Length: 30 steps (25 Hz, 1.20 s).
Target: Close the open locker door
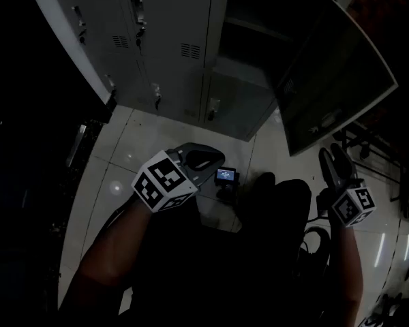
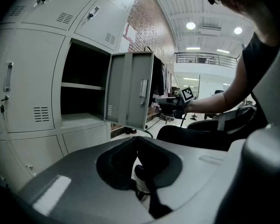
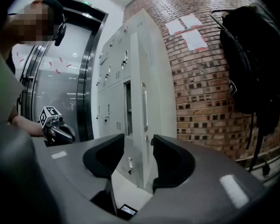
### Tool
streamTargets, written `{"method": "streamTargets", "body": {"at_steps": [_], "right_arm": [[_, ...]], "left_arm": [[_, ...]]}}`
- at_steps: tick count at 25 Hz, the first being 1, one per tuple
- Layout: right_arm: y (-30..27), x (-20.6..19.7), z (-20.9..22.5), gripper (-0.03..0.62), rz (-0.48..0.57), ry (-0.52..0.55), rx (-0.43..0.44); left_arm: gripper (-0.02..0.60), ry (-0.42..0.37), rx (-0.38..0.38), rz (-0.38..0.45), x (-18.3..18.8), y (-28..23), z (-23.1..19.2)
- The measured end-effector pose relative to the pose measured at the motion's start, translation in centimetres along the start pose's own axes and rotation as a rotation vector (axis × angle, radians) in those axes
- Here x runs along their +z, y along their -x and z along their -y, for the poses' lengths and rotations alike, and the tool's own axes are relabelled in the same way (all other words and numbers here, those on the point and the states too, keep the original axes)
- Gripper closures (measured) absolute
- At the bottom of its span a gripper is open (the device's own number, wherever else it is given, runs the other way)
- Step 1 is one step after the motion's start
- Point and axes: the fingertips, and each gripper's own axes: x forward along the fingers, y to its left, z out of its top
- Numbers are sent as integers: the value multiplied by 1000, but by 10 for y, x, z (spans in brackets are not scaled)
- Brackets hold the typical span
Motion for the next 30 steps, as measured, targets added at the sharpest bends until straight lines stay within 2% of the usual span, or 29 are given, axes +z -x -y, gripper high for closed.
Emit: {"method": "streamTargets", "body": {"at_steps": [5,10,12,14,15,24,30], "right_arm": [[-16,26,7,356,49,12,29],[-41,37,2,355,63,23,70],[-49,39,-1,380,66,40,62],[-54,41,-3,451,71,58,41],[-56,41,-6,454,75,65,43],[-66,41,-38,417,126,73,168],[-85,41,-75,391,119,126,171]], "left_arm": [[569,1,1,-2,-1,0,0],[569,2,2,-2,-1,0,0],[569,4,2,0,0,0,0],[569,4,1,1,0,0,1],[569,4,1,1,0,1,1],[569,4,0,-1,0,1,1],[569,4,1,-1,0,1,2]]}}
